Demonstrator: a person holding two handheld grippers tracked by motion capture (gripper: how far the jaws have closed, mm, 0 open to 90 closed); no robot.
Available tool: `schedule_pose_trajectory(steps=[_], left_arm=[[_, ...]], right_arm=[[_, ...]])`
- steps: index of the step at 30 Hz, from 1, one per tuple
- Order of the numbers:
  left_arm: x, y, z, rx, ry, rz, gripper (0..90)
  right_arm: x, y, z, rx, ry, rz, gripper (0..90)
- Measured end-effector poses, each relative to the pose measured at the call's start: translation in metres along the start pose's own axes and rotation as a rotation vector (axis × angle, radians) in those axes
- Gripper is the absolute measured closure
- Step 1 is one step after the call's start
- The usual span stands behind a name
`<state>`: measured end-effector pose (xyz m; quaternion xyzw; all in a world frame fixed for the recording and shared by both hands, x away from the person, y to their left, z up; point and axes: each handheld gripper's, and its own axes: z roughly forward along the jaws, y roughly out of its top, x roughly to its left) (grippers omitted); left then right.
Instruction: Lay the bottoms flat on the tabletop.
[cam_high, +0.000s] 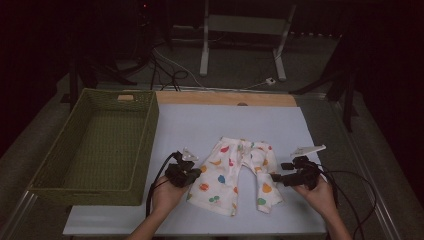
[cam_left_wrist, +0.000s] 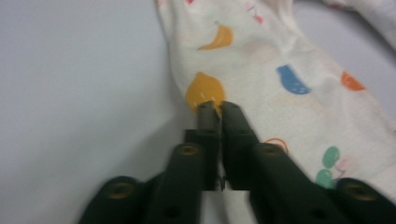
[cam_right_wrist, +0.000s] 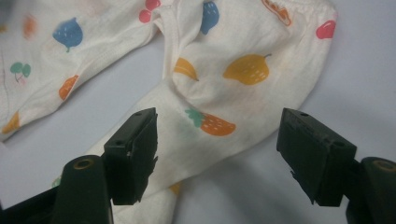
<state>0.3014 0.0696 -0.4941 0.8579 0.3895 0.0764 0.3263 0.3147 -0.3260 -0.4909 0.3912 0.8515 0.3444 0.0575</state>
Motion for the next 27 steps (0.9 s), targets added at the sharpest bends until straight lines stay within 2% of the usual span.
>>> schedule_pose_trajectory(steps=[2,8,15,18,27], left_arm=[[-0.001,-0.003,0.002,0.002,-0.014,0.004,78.6],[-0.007,-0.010,0.008,-0.001,-0.047,0.009,71.3],[-0.006,-0.017,0.015,0.000,-0.044,-0.014,65.6],[-0.006,-0.020,0.018,0.004,-0.045,-0.010,65.2],[-0.005,-0.018,0.020,-0.019,-0.023,-0.018,58.3]], right_arm=[[0.000,0.000,-0.001,0.001,-0.005,0.003,28.9],[-0.001,-0.003,-0.002,0.002,0.001,0.005,31.2],[-0.001,-0.011,-0.004,0.013,0.008,0.003,39.5],[-0.001,-0.014,-0.004,0.026,0.011,-0.002,44.1],[0.004,-0.020,-0.005,0.044,0.025,-0.024,51.8]])
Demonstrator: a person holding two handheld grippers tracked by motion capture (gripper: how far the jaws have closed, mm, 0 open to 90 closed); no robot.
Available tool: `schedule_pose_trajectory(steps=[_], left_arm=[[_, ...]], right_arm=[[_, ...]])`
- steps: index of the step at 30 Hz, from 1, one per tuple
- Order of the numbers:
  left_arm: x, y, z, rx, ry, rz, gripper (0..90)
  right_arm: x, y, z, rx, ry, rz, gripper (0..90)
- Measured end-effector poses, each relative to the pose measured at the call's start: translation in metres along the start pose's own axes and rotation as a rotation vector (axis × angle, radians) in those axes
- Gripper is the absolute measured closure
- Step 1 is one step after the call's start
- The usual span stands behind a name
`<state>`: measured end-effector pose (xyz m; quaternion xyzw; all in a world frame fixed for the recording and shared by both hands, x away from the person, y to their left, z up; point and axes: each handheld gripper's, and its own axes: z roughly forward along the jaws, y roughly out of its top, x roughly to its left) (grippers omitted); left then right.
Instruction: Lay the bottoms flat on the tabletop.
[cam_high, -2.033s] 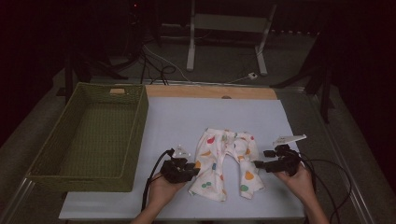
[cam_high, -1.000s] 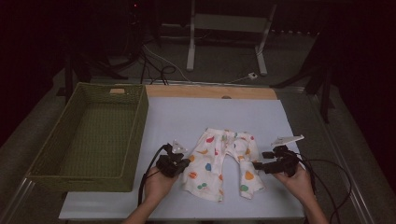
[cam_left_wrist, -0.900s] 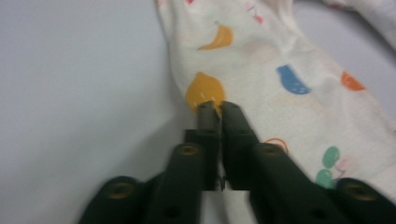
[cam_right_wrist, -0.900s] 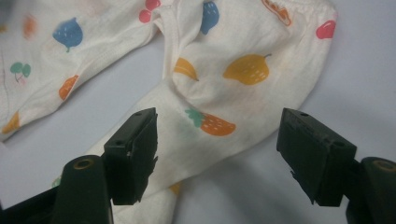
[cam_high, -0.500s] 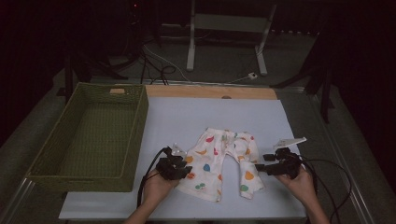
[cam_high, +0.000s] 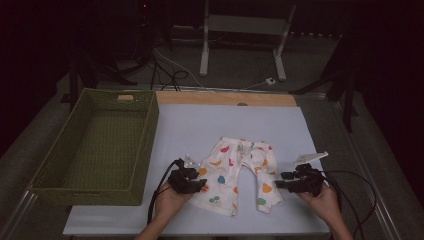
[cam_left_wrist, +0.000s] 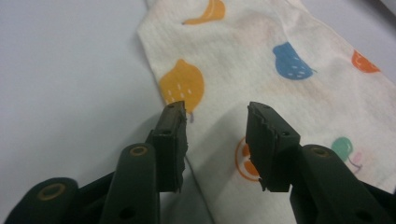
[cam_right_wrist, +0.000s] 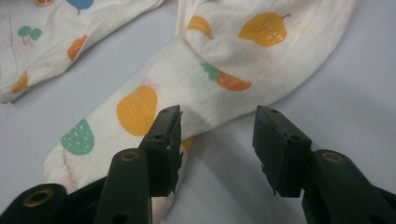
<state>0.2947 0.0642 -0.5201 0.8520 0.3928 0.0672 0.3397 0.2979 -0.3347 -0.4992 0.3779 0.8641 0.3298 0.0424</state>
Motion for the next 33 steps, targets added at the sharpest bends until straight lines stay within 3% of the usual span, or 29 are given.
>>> schedule_pose_trajectory(steps=[8,14,17,21,23,29,33], left_arm=[[0.003,0.002,0.001,-0.011,0.011,-0.018,54.7],[0.002,0.003,0.001,-0.013,0.012,-0.008,54.0],[0.001,0.004,0.002,-0.009,0.009,-0.007,54.0],[0.000,0.004,0.002,-0.009,0.007,-0.002,54.1],[0.000,0.004,0.002,-0.011,0.007,-0.006,54.1],[-0.001,0.004,0.003,-0.011,-0.002,-0.004,54.0],[-0.002,0.005,0.002,-0.018,-0.008,-0.006,53.7]], right_arm=[[0.007,-0.006,0.002,0.017,0.029,-0.014,55.7],[0.018,-0.014,0.000,0.026,0.070,-0.020,58.6],[0.023,-0.017,0.002,0.043,0.070,-0.031,64.6],[0.024,-0.021,0.004,0.066,0.061,-0.039,82.4],[0.025,-0.022,0.003,0.064,0.051,-0.048,86.6],[0.027,-0.029,-0.004,0.067,0.055,-0.036,88.0],[0.029,-0.036,-0.011,0.061,0.087,-0.021,86.3]])
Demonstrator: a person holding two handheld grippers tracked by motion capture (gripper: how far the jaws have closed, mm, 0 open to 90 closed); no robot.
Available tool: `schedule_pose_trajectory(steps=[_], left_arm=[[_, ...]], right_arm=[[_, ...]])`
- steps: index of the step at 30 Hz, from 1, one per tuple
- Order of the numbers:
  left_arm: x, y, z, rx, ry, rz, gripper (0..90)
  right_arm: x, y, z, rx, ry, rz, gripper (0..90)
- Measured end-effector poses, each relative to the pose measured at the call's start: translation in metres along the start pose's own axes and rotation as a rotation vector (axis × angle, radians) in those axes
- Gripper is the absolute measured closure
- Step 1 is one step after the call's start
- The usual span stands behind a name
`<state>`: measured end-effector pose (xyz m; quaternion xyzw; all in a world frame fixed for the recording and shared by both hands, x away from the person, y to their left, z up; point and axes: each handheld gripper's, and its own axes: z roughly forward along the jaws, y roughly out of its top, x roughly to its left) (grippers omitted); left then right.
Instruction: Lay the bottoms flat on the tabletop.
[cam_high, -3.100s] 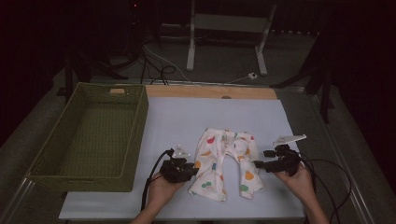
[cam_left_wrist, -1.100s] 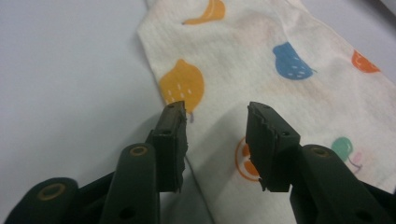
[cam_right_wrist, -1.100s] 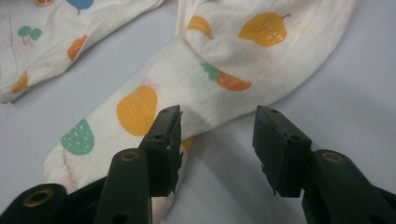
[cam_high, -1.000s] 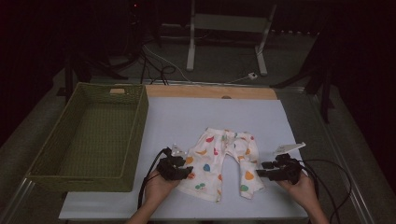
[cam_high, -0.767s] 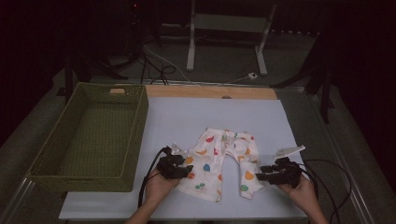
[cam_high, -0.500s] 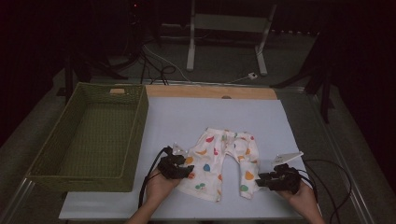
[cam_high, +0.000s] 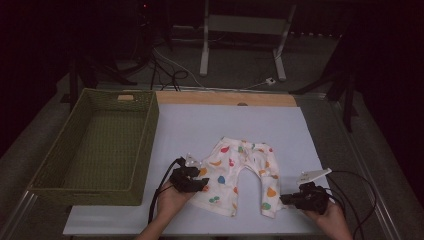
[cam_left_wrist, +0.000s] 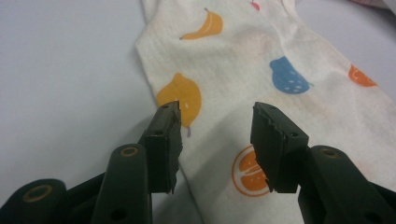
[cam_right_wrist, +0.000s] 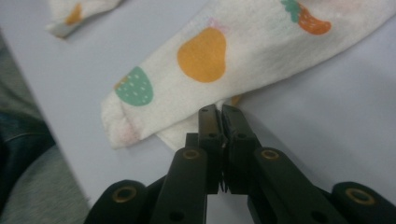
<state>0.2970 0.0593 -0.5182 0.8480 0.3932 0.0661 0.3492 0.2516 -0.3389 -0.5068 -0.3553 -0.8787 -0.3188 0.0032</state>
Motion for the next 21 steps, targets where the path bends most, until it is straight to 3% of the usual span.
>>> schedule_pose_trajectory(steps=[2,5,9,12,16,18,21], left_arm=[[0.001,0.002,0.001,-0.001,0.004,0.003,53.7],[0.002,0.006,0.001,-0.010,0.007,-0.002,53.6],[0.000,0.008,0.002,-0.013,0.005,0.001,53.2],[-0.001,0.008,0.004,-0.003,0.004,0.003,52.0],[-0.002,0.007,0.005,-0.004,0.001,0.004,52.0],[-0.003,0.007,0.005,0.001,0.000,0.008,52.0],[-0.003,0.006,0.006,0.008,-0.001,0.010,52.0]], right_arm=[[0.000,-0.001,-0.003,-0.014,-0.002,0.009,71.5],[-0.003,0.005,-0.007,-0.049,-0.023,0.033,62.9],[0.002,0.015,-0.008,-0.065,-0.026,0.006,60.3],[0.007,0.018,-0.001,-0.033,-0.023,-0.031,59.3],[0.010,0.020,0.010,0.002,-0.041,-0.059,61.9],[0.011,0.020,0.016,0.019,-0.047,-0.070,68.7],[0.012,0.019,0.020,0.021,-0.092,-0.101,81.7]])
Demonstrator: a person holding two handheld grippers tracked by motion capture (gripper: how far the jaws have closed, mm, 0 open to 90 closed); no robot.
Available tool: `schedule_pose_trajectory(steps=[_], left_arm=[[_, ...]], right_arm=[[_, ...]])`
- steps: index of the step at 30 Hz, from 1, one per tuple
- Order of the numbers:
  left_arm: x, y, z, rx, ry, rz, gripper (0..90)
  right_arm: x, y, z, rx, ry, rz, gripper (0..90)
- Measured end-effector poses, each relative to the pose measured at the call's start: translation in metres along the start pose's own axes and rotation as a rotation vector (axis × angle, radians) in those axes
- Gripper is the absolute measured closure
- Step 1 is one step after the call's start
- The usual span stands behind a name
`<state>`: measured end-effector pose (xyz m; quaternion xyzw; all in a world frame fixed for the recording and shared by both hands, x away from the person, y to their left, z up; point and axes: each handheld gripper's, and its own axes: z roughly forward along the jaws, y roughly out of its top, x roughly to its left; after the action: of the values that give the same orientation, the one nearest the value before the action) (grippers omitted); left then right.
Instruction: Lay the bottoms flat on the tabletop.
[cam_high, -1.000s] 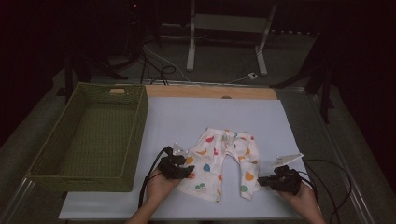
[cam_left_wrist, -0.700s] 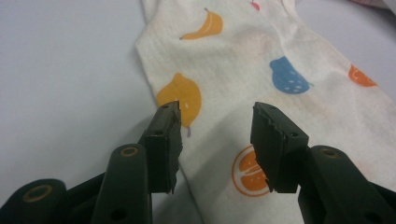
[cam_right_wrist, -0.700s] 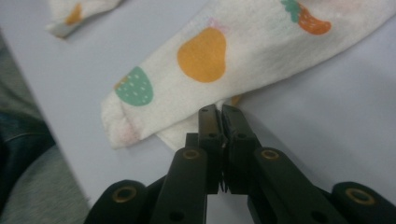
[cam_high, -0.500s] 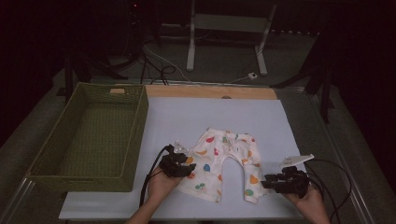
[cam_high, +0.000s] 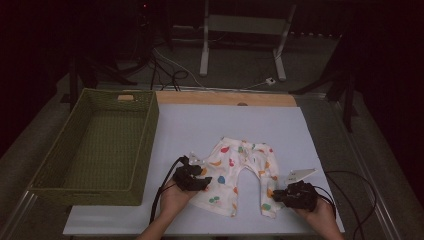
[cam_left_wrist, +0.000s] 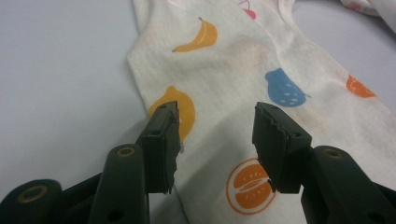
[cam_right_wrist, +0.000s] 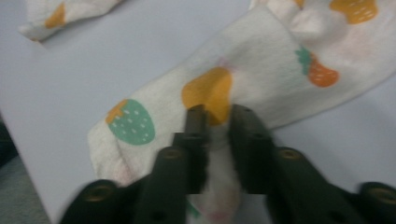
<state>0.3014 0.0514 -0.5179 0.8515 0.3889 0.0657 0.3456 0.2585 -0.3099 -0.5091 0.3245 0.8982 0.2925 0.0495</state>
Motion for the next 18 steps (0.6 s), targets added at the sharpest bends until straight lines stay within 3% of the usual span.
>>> schedule_pose_trajectory(steps=[5,6,13,15,18], left_arm=[[0.000,-0.001,0.001,0.004,-0.002,-0.005,52.0],[-0.001,-0.001,0.002,0.003,-0.002,-0.008,52.0],[0.002,-0.004,0.001,0.004,-0.003,-0.013,52.0],[0.002,-0.004,0.001,0.002,-0.002,-0.014,52.0],[0.003,-0.004,0.002,-0.006,0.000,-0.019,52.0]], right_arm=[[-0.001,0.005,-0.004,0.005,0.012,0.018,86.9],[-0.002,0.005,-0.005,0.005,0.016,0.003,86.9],[-0.007,0.004,-0.016,-0.045,0.033,0.035,86.5],[-0.009,0.002,-0.018,-0.046,0.038,0.039,84.3],[-0.007,0.003,-0.017,-0.052,0.046,0.029,74.1]])
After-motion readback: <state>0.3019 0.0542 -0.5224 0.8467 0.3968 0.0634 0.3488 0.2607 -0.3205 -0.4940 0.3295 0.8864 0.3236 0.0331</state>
